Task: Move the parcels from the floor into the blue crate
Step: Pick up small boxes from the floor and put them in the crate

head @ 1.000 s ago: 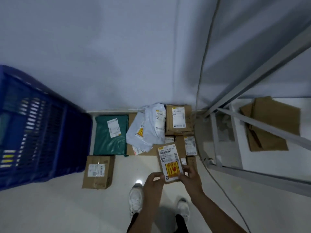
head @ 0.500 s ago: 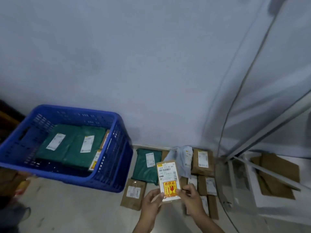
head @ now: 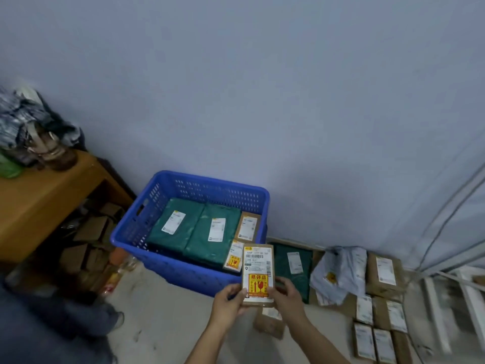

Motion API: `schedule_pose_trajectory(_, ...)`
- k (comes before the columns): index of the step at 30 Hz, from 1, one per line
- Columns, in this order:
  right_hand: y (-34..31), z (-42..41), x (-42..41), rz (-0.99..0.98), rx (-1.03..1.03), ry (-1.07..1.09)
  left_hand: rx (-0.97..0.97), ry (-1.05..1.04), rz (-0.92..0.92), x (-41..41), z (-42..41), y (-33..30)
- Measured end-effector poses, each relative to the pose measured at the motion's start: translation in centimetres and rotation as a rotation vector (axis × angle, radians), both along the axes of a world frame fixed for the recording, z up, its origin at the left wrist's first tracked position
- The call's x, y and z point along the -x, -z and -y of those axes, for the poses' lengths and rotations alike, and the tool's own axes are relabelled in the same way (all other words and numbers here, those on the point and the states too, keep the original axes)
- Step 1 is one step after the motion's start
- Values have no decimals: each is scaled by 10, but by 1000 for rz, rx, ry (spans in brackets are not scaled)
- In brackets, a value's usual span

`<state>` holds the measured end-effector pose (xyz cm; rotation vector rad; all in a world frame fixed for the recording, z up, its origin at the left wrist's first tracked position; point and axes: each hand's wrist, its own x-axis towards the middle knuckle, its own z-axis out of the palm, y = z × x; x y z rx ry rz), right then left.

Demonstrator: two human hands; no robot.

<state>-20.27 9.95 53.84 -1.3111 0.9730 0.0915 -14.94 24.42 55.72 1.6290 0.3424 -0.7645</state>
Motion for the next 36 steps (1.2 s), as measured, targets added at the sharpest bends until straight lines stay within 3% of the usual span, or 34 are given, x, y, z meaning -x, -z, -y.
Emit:
schedule_pose_trajectory(6,-4,-45,-74,28,125,-114,-108,49,36,-74,-39,5)
schedule_pose_trajectory(11,26,-58,-141,23,213,-164,-346,183,199,-149,-47,32)
schedule_pose_trajectory(18,118,-59,-216,-265,172,-78,-593,426,80,-236,-19,114)
schedule_pose_trajectory(29,250,-46,-263,-484,171,29,-498,670,-158,-275,5,254)
schedule_pose_trajectory(36,279,-65,-265,-469,377,150,-378,674,-169,-279,-5,302)
